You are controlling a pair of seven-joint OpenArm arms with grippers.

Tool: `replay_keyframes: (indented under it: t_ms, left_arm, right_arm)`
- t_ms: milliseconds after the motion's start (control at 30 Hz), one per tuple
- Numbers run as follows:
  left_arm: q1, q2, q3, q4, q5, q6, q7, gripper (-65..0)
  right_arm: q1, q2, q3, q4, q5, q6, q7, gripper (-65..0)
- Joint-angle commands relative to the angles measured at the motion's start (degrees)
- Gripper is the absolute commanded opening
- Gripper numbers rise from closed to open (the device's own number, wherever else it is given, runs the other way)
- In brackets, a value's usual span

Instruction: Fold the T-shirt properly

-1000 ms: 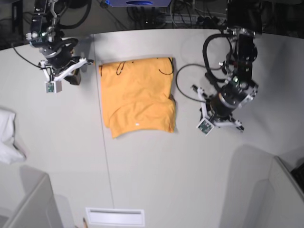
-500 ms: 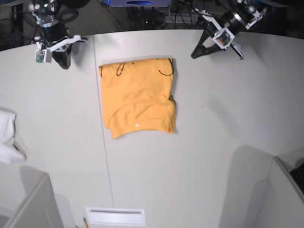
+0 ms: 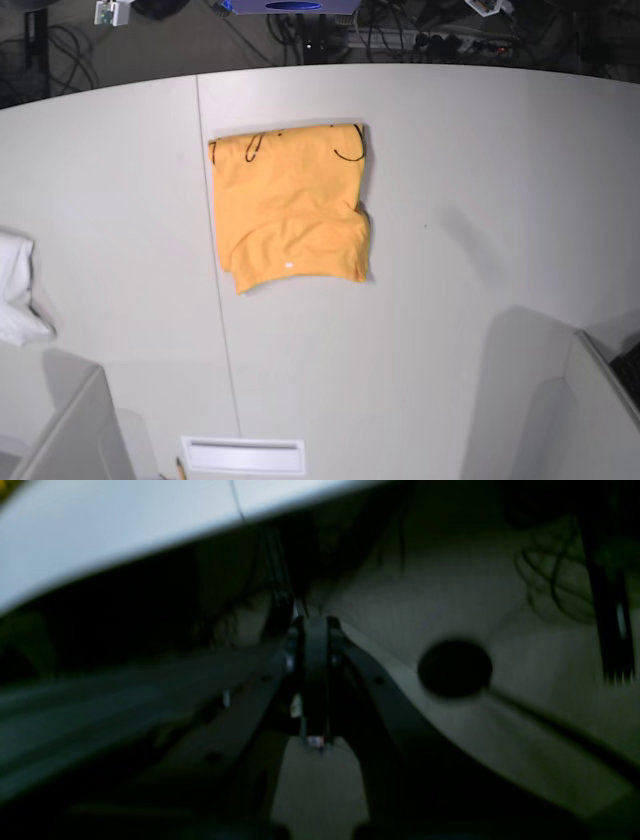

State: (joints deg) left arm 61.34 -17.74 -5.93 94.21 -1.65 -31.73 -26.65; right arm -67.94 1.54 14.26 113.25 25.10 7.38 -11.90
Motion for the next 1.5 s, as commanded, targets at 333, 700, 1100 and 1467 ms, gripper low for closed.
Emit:
replay_keyframes:
  t_ms: [333, 700, 1100, 1467]
  left_arm:
    - [-18.75, 7.76, 10.99, -49.77, -0.33, 3.90, -1.70, -65.0]
    - [-46.26, 20.33, 12.84, -94.21, 4.86, 17.53, -1.79, -65.0]
    - [-47.58, 20.68, 12.66, -89.69, 4.77, 17.70, -1.79, -65.0]
    - [-49.87, 19.71, 12.66, -91.97, 4.77, 17.70, -0.47, -65.0]
  right_arm:
    - [26.14, 3.78, -6.31, -35.67, -5.89, 0.23, -23.57, -65.0]
    - [53.30, 5.80, -47.10, -99.05, -16.44, 0.32, 9.22, -65.0]
    - [58.84, 4.83, -55.71, -113.25, -16.44, 0.23, 34.10, -65.0]
    - [59.02, 6.15, -55.80, -112.50, -16.44, 0.23, 33.92, -65.0]
